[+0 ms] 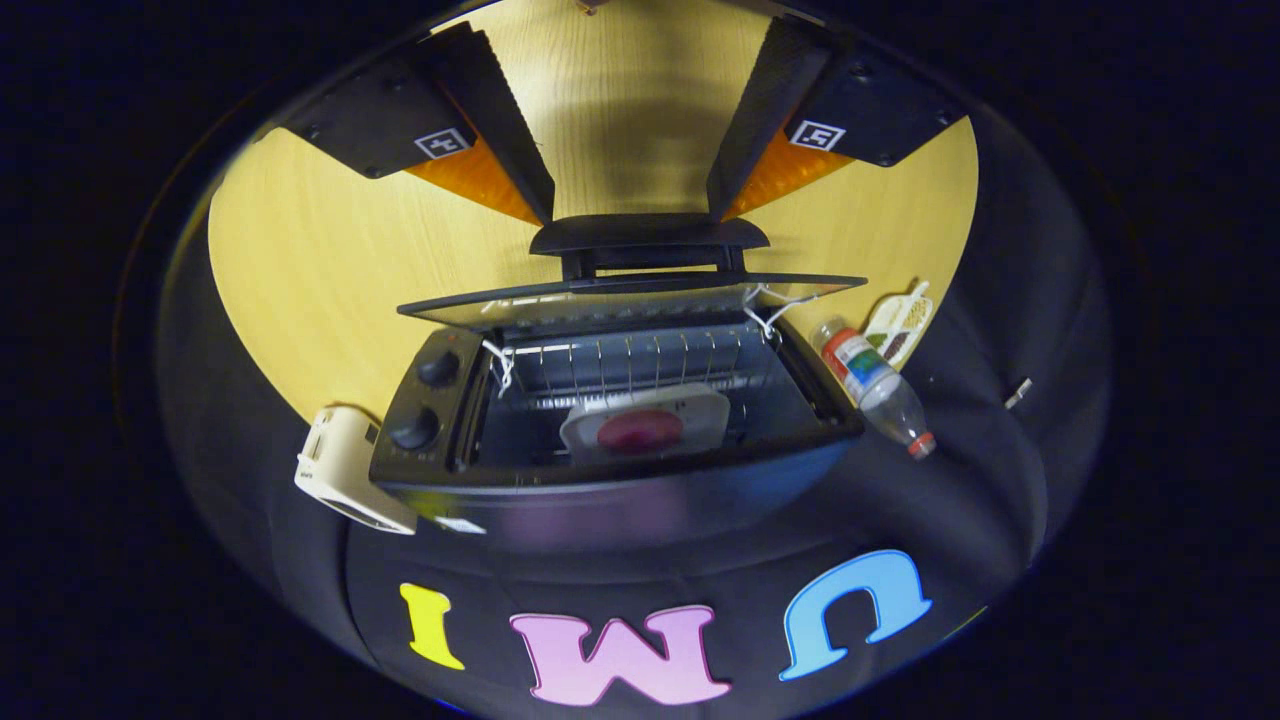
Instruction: Open the toaster oven, put the food inside, and close the toaster oven door.
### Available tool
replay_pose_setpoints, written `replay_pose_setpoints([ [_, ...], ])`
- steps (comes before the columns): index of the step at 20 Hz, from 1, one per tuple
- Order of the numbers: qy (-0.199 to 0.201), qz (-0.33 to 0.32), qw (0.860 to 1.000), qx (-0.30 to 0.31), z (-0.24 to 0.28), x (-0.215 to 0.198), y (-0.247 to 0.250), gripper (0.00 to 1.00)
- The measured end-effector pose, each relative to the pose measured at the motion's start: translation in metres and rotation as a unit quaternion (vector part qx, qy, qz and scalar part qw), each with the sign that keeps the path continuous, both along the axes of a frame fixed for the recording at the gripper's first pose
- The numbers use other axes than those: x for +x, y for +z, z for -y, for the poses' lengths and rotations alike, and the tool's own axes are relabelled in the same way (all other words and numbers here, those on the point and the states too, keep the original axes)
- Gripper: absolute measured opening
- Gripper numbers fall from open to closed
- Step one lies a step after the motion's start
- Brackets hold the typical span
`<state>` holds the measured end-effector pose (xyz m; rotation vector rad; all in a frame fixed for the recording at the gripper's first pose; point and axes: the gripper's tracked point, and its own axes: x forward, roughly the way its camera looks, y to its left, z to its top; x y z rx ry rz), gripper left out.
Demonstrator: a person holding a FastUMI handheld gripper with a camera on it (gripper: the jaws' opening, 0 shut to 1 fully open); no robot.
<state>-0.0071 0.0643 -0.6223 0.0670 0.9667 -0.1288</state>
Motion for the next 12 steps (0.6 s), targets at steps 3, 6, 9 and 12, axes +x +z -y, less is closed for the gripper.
replay_pose_setpoints([
  [3, 0.004, 0.021, 1.0, 0.007, 0.001, 0.003, 0.016, 1.0],
  [6, 0.018, 0.026, 0.999, 0.014, -0.002, -0.005, 0.027, 0.99],
  [9, 0.036, 0.037, 0.998, 0.021, -0.009, -0.008, 0.043, 1.0],
  [12, 0.054, 0.039, 0.997, 0.025, 0.003, -0.014, 0.049, 1.0],
])
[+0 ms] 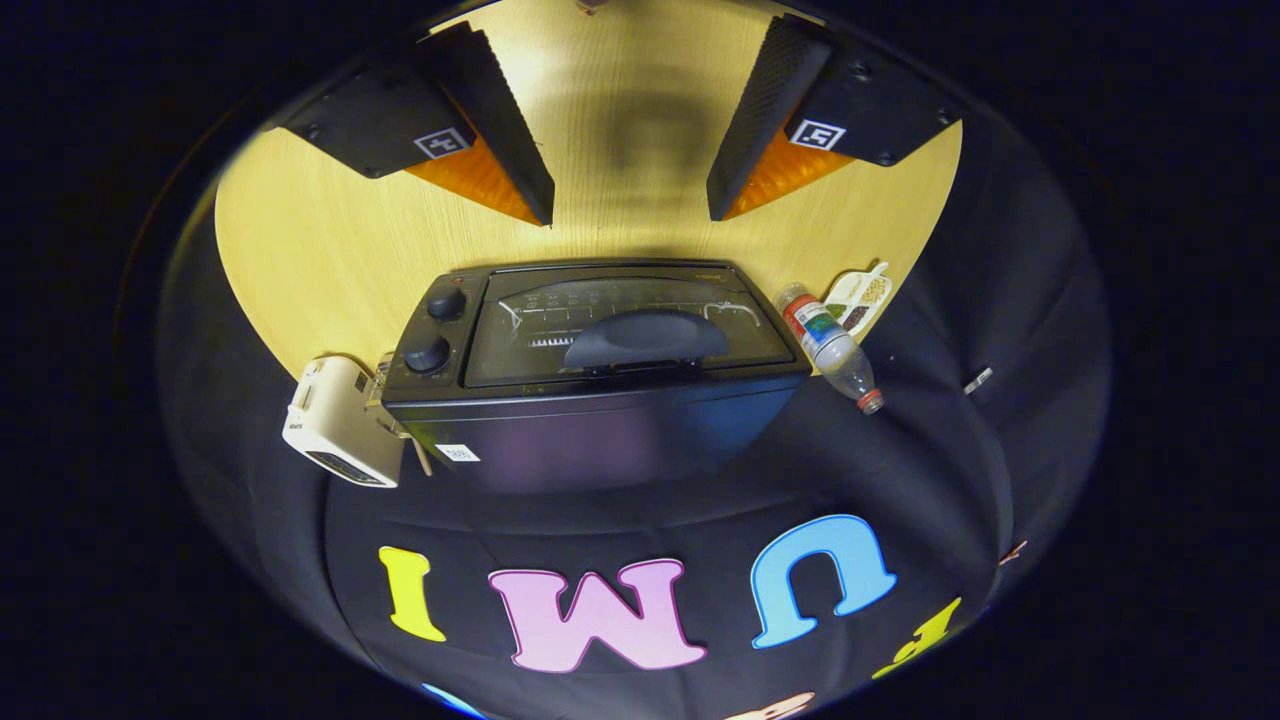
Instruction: Open the toaster oven, put the food inside, and close the toaster oven door.
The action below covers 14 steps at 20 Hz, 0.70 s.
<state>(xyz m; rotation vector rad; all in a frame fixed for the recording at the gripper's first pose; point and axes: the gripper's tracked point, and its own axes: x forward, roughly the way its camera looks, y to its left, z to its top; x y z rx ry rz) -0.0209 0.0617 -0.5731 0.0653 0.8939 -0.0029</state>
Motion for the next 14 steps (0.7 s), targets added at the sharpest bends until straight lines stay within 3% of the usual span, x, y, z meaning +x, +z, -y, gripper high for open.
replay_pose_setpoints([
  [4, -0.007, 0.063, 0.998, -0.006, 0.053, 0.006, 0.068, 0.99],
  [7, -0.014, 0.14, 0.989, -0.033, 0.112, 0.022, 0.155, 0.99],
  [12, -0.024, 0.265, 0.962, -0.06, 0.174, 0.036, 0.311, 0.99],
  [14, -0.02, 0.319, 0.944, -0.082, 0.19, 0.036, 0.372, 0.99],
])
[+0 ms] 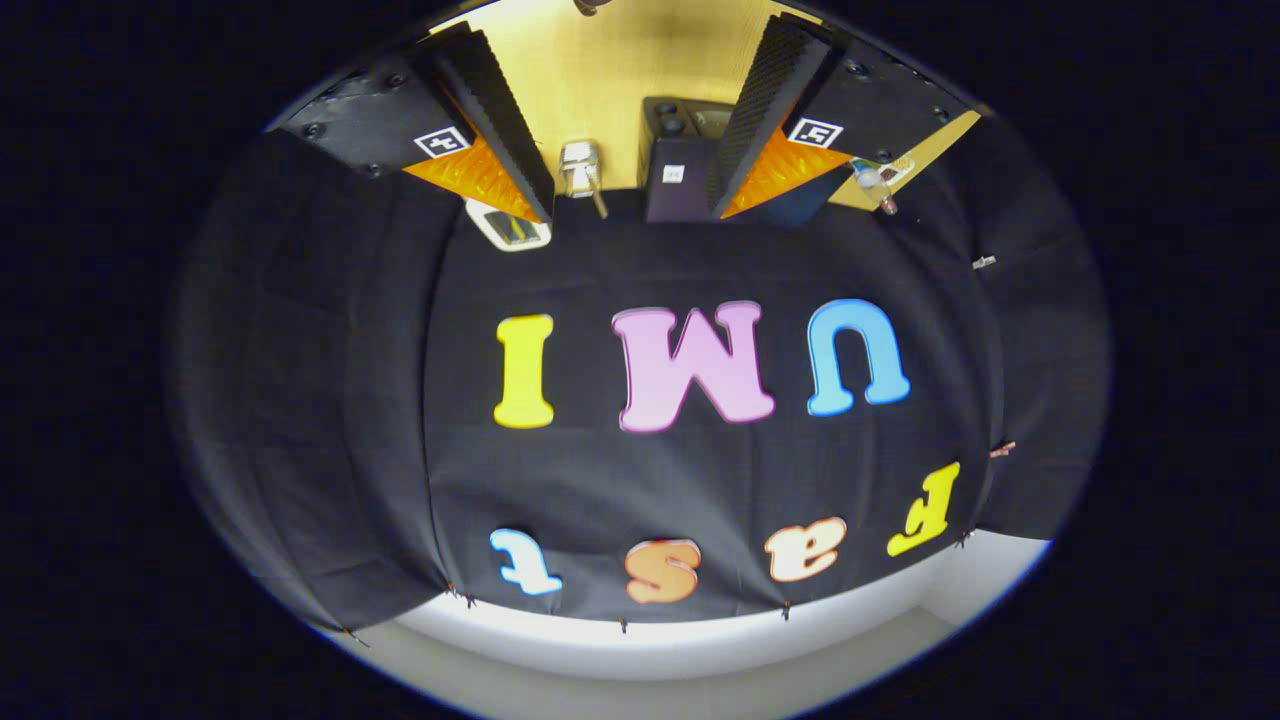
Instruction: Open the toaster oven, put the food inside, and close the toaster oven door.
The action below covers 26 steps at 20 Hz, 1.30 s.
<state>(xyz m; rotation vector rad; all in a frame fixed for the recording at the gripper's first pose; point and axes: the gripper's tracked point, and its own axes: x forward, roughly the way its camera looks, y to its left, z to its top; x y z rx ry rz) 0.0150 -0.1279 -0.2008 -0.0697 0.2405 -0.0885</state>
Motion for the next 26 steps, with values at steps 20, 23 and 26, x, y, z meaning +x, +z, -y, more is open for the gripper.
replay_pose_setpoints([
  [20, 0.111, 0.104, 0.987, 0.042, -0.069, -0.034, 0.133, 0.97],
  [23, 0.108, 0.108, 0.987, 0.04, -0.068, -0.038, 0.135, 0.97],
  [26, 0.102, 0.113, 0.988, 0.039, -0.067, -0.042, 0.139, 0.97],
])
